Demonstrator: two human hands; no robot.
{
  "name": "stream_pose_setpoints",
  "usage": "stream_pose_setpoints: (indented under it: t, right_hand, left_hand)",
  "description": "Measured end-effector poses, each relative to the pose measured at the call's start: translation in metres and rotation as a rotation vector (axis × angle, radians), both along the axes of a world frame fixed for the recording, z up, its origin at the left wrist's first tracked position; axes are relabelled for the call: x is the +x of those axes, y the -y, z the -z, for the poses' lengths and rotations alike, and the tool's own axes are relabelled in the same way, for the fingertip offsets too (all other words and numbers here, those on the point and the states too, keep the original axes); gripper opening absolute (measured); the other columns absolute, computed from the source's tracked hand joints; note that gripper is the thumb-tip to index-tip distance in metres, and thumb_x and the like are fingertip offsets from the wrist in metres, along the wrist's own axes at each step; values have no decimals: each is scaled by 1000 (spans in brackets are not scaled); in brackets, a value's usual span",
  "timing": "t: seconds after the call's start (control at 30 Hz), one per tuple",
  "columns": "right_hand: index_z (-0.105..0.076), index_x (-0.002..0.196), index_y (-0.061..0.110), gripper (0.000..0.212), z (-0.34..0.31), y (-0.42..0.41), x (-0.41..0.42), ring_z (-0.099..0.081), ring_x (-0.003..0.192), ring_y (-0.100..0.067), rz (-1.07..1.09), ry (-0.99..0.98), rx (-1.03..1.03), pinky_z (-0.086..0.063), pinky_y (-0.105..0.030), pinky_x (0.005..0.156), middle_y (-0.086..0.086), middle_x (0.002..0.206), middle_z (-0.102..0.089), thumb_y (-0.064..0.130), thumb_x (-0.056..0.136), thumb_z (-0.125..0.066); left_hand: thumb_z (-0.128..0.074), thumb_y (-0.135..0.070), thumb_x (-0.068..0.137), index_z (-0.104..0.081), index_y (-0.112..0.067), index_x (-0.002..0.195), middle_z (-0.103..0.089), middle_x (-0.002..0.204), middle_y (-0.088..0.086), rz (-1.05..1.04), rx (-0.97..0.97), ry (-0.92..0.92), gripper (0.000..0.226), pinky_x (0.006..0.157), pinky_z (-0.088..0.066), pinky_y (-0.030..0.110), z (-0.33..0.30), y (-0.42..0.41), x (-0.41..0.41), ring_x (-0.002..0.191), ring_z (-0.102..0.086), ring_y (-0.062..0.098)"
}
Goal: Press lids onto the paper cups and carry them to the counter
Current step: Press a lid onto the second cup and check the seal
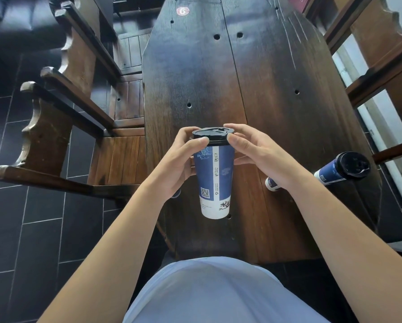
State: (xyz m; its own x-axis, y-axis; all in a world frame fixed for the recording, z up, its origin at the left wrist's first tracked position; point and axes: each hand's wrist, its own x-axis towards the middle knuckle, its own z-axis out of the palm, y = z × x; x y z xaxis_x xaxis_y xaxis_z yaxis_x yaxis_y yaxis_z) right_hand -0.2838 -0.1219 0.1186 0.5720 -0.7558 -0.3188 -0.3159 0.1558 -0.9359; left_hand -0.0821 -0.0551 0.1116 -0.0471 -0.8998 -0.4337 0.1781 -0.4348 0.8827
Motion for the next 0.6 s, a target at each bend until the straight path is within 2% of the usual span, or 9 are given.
stream_pose_setpoints:
  t: [0.1, 0.23, 0.37, 0.43, 0.53, 0.6]
  right_hand:
    - [-53, 134, 32, 53, 0, 0, 4, -65, 112, 1, -8, 4, -7, -59, -22, 85, 18, 125, -65, 54, 86, -59]
    - [-54, 130, 34, 50, 1, 0, 5, -64, 109, 4, 6, -7, -11, -59, -21, 83, 20, 122, -65, 52, 85, -62]
    - [-54, 131, 34, 50, 5, 0, 1, -65, 109, 2, 2, -5, -3, -59, -21, 80, 17, 123, -65, 49, 84, -65]
    - [-53, 134, 32, 54, 8, 0, -1, -65, 111, 0, -4, -31, -6, -59, -20, 81, 16, 125, -64, 50, 84, -65]
    - [-52, 138, 34, 55, 15, 1, -4, -63, 113, 0, -15, -80, -14, -58, -18, 84, 21, 126, -62, 49, 87, -66]
    - [-50, 140, 36, 53, 19, 2, -6, -61, 109, 7, -20, -104, -9, -53, -9, 79, 29, 122, -59, 43, 90, -69]
  left_hand:
    - [-71, -55, 69, -46, -25, 132, -62, 136, 8, 12, -13, 0, 74, 84, -54, 34, 1, 0, 1, 114, -65, 19]
    - [-71, -45, 80, -47, -21, 139, -63, 137, 9, 11, -5, 11, 68, 84, -55, 36, 4, -1, 4, 114, -66, 19]
    - [-73, -55, 74, -52, -27, 142, -65, 138, 0, 55, 4, 104, 77, 101, -55, 47, 9, 0, 8, 126, -64, 21]
    - [-75, -54, 75, -54, -29, 142, -66, 137, -2, 67, 9, 155, 75, 106, -53, 52, 11, 0, 10, 127, -64, 19]
    - [-78, -59, 69, -55, -34, 143, -66, 137, -1, 71, 28, 215, 81, 106, -54, 53, 15, 1, 10, 128, -63, 20]
    - [-81, -57, 68, -56, -37, 143, -67, 136, -3, 72, 46, 227, 82, 105, -55, 51, 20, 1, 11, 129, -63, 20]
